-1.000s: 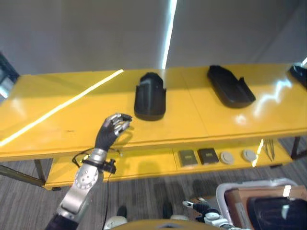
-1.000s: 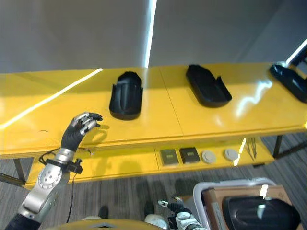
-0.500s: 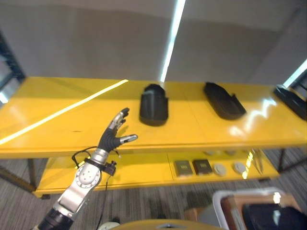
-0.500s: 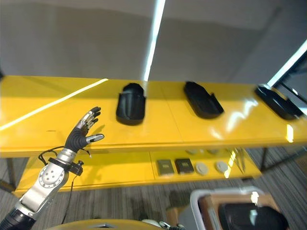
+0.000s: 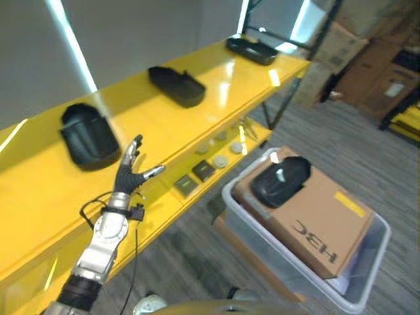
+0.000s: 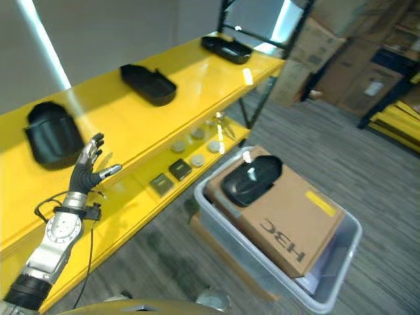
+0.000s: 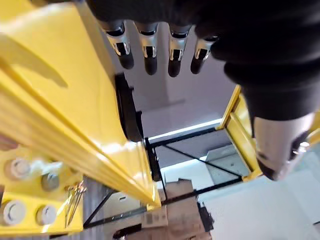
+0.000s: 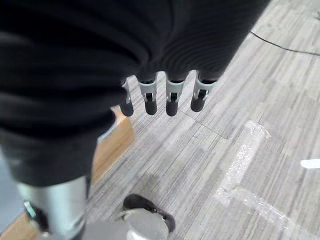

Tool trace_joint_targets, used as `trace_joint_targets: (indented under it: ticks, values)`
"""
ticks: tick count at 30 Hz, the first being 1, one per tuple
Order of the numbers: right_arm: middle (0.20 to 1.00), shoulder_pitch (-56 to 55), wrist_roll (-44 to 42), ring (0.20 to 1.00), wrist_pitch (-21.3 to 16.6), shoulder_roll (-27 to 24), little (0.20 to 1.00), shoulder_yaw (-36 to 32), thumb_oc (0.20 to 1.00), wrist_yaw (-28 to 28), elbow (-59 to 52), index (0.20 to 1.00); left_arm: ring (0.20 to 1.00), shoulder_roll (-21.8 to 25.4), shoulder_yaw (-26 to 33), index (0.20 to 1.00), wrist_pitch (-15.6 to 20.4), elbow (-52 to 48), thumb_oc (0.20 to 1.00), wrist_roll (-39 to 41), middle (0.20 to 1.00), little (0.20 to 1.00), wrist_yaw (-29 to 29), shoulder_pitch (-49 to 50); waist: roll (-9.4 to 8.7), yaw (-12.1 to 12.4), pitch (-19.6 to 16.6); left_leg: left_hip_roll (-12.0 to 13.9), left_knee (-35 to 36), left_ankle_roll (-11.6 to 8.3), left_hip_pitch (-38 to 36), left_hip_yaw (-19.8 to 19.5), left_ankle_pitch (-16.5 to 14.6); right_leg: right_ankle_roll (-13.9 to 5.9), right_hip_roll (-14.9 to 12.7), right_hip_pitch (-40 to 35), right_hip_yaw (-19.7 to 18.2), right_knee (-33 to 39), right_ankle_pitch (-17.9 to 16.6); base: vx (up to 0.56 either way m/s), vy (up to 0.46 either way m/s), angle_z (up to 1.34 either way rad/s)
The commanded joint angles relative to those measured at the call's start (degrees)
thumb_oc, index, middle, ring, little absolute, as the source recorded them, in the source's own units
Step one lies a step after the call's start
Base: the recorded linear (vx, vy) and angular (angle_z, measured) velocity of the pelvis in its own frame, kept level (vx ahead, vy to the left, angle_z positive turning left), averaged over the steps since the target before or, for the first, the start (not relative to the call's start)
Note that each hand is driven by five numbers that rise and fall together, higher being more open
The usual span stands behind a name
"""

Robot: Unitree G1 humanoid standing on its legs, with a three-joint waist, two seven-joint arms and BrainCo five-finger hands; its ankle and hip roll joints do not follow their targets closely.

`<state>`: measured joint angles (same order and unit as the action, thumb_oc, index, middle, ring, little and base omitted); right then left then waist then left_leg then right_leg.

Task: Move parts from the plastic box to the shelf.

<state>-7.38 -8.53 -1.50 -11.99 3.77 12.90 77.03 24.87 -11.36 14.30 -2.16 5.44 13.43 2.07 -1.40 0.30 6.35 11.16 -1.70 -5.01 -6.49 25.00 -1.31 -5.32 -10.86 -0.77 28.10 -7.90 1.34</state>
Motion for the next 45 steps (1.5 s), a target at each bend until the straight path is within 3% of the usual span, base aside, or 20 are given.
trace_joint_targets:
  ticks: [1, 3, 4, 5, 6, 8, 9, 12, 13, 14, 16, 18, 19, 23, 25, 26, 31, 35, 39, 45]
  values:
    - [1.0, 1.2, 1.9, 1.0, 0.2, 2.8, 1.0, 1.1, 1.0, -0.4, 4.0, 1.0, 1.0, 0.8, 2.2, 1.0, 3.0, -5.7, 1.0, 1.4, 1.0, 1.0, -0.1, -0.8, -2.53, -0.9, -1.8, 0.7, -9.9, 1.69, 5.1, -4.5, -5.2, -2.87, -2.3, -0.9, -3.3, 4.6, -0.4, 0.15, -0.357, -0.77]
    - [1.0, 1.5, 1.1, 1.0, -0.2, 2.5, 1.0, 1.4, 1.0, -0.3, 3.5, 1.0, 1.0, 0.1, 3.1, 1.0, 3.0, -5.5, 1.0, 3.5, 1.0, 1.0, -0.9, 1.0, -1.94, -0.7, -0.6, 5.3, -19.9, -0.05, 7.3, -6.1, -0.8, -0.7, 0.5, -3.0, -4.8, 6.1, 1.5, 0.13, -0.326, -0.37]
    - [1.0, 1.5, 1.0, 1.0, -0.2, 2.4, 1.0, 1.5, 1.0, -0.3, 3.4, 1.0, 1.0, 0.1, 3.3, 1.0, 3.0, -5.5, 1.0, 3.6, 1.0, 1.0, -1.0, 1.1, -1.38, -0.7, -0.4, 6.4, -21.1, -0.67, 7.8, -6.5, -1.0, -0.25, 1.4, -3.2, -4.8, 6.4, 1.6, 0.05, -0.279, -0.65]
    - [1.0, 3.3, 0.0, 1.0, -0.9, 1.1, 1.0, 2.2, 1.0, 0.1, 2.0, 1.0, 1.0, -0.2, 3.1, 1.0, 3.1, -4.9, 1.0, 3.8, 1.0, 1.0, -0.6, 1.1, -0.49, 0.8, 1.9, 6.9, -28.0, -2.8, 11.8, -12.0, 5.1, 1.41, 3.5, -4.7, -6.7, 8.1, 2.0, -0.07, -0.197, -0.8]
    - [1.0, 4.2, 0.0, 1.0, -1.3, 0.2, 1.0, 2.4, 1.0, 0.6, 1.4, 1.0, 1.0, -0.3, 2.9, 1.0, 3.0, -4.7, 1.0, 3.7, 1.0, 1.0, -0.3, 1.0, -0.92, 1.4, 2.6, 5.3, -29.5, -2.37, 14.7, -14.6, 7.1, 2.08, 3.4, -4.5, -6.7, 9.3, 1.1, -0.03, -0.175, -0.82]
    - [1.0, 5.4, -0.1, 1.0, -2.0, -0.9, 1.0, 2.9, 1.0, 1.1, -0.4, 1.0, 1.0, -0.8, 2.0, 1.0, 2.7, -2.9, 1.0, 2.8, 1.0, 1.0, 0.3, 1.1, -1.24, 2.4, 3.1, -0.7, -25.0, -1.8, 17.0, -20.6, 3.4, 1.07, 2.7, -5.0, -8.7, 10.5, 0.6, 0.06, 0.01, -0.68]
    - [1.0, 5.9, -0.6, 1.0, -2.7, -1.3, 1.0, 3.1, 1.0, 1.1, -2.3, 1.0, 1.0, -0.7, 1.9, 1.0, 2.5, -1.5, 1.0, 1.5, 1.0, 1.0, 1.3, 1.1, -1.29, 2.5, 3.0, -3.4, -19.1, -1.33, 16.7, -22.9, 2.1, 0.3, 2.3, -4.8, -10.3, 10.5, 0.4, 0.14, 0.098, -0.94]
    - [1.0, 8.0, 3.1, 1.0, -2.9, -2.7, 1.0, 4.8, 1.0, 3.7, -2.9, 1.0, 1.0, -0.4, 1.2, 1.0, 2.4, 1.4, 1.0, -0.8, 1.0, 1.0, 2.9, 1.3, 0.47, 3.2, 2.4, -5.3, -4.5, -1.64, 13.9, -31.8, 3.5, -1.46, 3.1, -4.0, -14.4, 9.8, 0.8, 0.14, 0.123, -0.65]
    - [1.0, 8.0, 3.1, 1.0, -2.9, -2.7, 1.0, 4.8, 1.0, 3.7, -2.9, 1.0, 1.0, -0.4, 1.1, 1.0, 2.4, 1.4, 1.0, -0.8, 1.0, 1.0, 2.9, 1.3, 0.46, 3.2, 2.3, -5.3, -4.5, -1.63, 13.9, -31.8, 3.5, -1.46, 3.1, -4.0, -14.4, 9.8, 0.8, 0.14, 0.145, -0.81]
    - [1.0, 9.1, 4.0, 1.0, -2.6, -3.3, 1.0, 5.0, 1.0, 3.8, -2.1, 1.0, 1.0, 0.0, 0.4, 1.0, 1.7, 5.8, 1.0, -3.5, 1.0, 1.0, 3.8, 2.1, 1.78, 3.0, 1.7, -7.5, -1.0, -1.6, 12.5, -39.1, 3.2, -1.82, 4.2, -3.9, -18.3, 9.2, 1.4, 0.1, 0.102, -0.91]
    - [1.0, 8.5, 3.9, 1.0, -2.8, -3.0, 1.0, 4.2, 1.0, 4.3, -2.3, 1.0, 1.0, -0.1, 0.0, 1.0, 1.2, 7.0, 1.0, -4.0, 1.0, 1.0, 3.7, 2.7, 2.06, 2.5, 1.3, -6.7, -0.1, -1.77, 11.8, -37.4, 3.9, -1.83, 4.3, -3.9, -18.2, 9.2, 1.3, 0.1, 0.148, -1.03]
    - [1.0, 8.4, 3.5, 1.0, -3.3, -2.8, 1.0, 3.3, 1.0, 5.5, -3.0, 1.0, 1.0, 0.6, -1.3, 1.0, 0.8, 10.1, 1.0, -6.6, 1.0, 1.0, 3.2, 3.6, 1.72, 2.0, 0.8, -7.6, -0.3, -0.99, 11.3, -37.8, 3.3, -2.08, 3.3, -3.7, -18.5, 9.0, 1.0, 0.09, 0.228, -0.64]
    - [1.0, 7.5, 2.8, 1.0, -4.3, -2.1, 1.0, 2.4, 1.0, 6.3, -6.2, 1.0, 1.0, 0.6, -1.3, 1.0, 0.4, 14.3, 1.0, -6.8, 1.0, 1.0, 2.8, 5.3, 1.26, 1.1, 0.3, -8.2, 0.4, -0.19, 10.6, -36.0, 2.9, -2.76, 2.4, -3.5, -19.6, 9.1, 0.4, 0.06, 0.259, -0.26]
    - [1.0, 3.6, 8.0, 1.0, -7.9, -3.4, 1.0, 2.2, 1.0, 11.2, -28.4, 1.0, 1.0, -1.0, -0.9, 1.0, 0.4, 24.6, 1.0, -8.2, 1.0, 1.0, 4.9, 7.7, 1.19, -1.2, 1.1, -8.6, 1.9, 1.72, 9.7, -31.5, 2.6, -4.33, 0.9, -0.3, -23.9, 8.6, -1.0, -0.04, 0.215, -0.46]
    - [1.0, 2.4, 9.1, 1.0, -8.8, -3.4, 1.0, 1.8, 1.0, 12.6, -32.5, 1.0, 1.0, -2.0, -1.2, 1.0, 0.5, 27.3, 1.0, -8.1, 1.0, 1.0, 5.0, 8.2, 1.23, -1.7, 1.2, -8.6, 2.6, 1.99, 9.4, -30.8, 2.7, -4.53, 0.6, 0.0, -24.3, 8.8, -1.3, 0.0, 0.124, -0.67]
    - [1.0, -0.5, 12.5, 1.0, -10.3, -4.1, 1.0, 1.5, 1.0, 14.0, -43.2, 1.0, 1.0, -3.9, -2.3, 1.0, 0.3, 32.8, 1.0, -8.7, 1.0, 1.0, 5.0, 8.6, 1.1, -2.7, 1.3, -8.9, 3.6, 2.58, 9.0, -29.6, 2.7, -5.18, 0.1, 0.8, -25.1, 9.2, -1.9, -0.02, 0.118, -0.6]
    - [1.0, -5.1, 19.3, 1.0, -14.6, -6.0, 1.0, 3.2, 1.0, 15.9, -60.1, 1.0, 1.0, -7.8, -5.5, 1.0, -0.2, 46.2, 1.0, -11.7, 1.0, 1.0, 4.1, 7.1, 0.5, -4.8, 1.6, -9.2, 4.5, 3.29, 8.4, -27.7, 2.8, -5.92, -0.5, 2.0, -26.5, 9.5, -2.9, 0.0, 0.075, -0.21]
    - [1.0, -9.4, 22.2, 1.0, -19.0, -8.0, 1.0, 3.9, 1.0, 16.9, -75.8, 1.0, 1.0, -11.0, -4.0, 1.0, -0.7, 56.2, 1.0, -11.1, 1.0, 1.0, 5.9, 6.4, -0.14, -5.2, 2.0, -9.0, 5.0, 3.22, 7.9, -27.4, 2.6, -6.15, -0.6, 1.9, -26.4, 9.8, -2.7, 0.02, -0.001, -0.07]
    - [1.0, -6.7, 21.0, 1.0, -18.6, -9.6, 1.0, 5.1, 1.0, 16.2, -77.2, 1.0, 1.0, -12.0, -4.9, 1.0, -1.3, 60.7, 1.0, -13.2, 1.0, 1.0, 5.8, 5.6, -0.5, -4.3, 2.2, -9.0, 5.4, 3.29, 8.0, -27.7, 2.7, -6.17, -0.6, 1.8, -26.0, 10.5, -3.2, -0.01, -0.009, 0.0]
    - [1.0, 14.4, 25.6, 1.0, -13.7, -11.2, 1.0, 10.1, 1.0, 21.3, -64.7, 1.0, 1.0, -11.2, -5.2, 1.0, -1.2, 61.8, 1.0, -11.5, 1.0, 1.0, 7.3, 2.4, -0.57, -0.3, 5.6, -9.6, 5.3, 2.87, 12.7, -29.6, 4.3, -6.01, -0.7, 4.6, -24.0, 11.4, -4.9, -0.1, -0.019, 0.11]
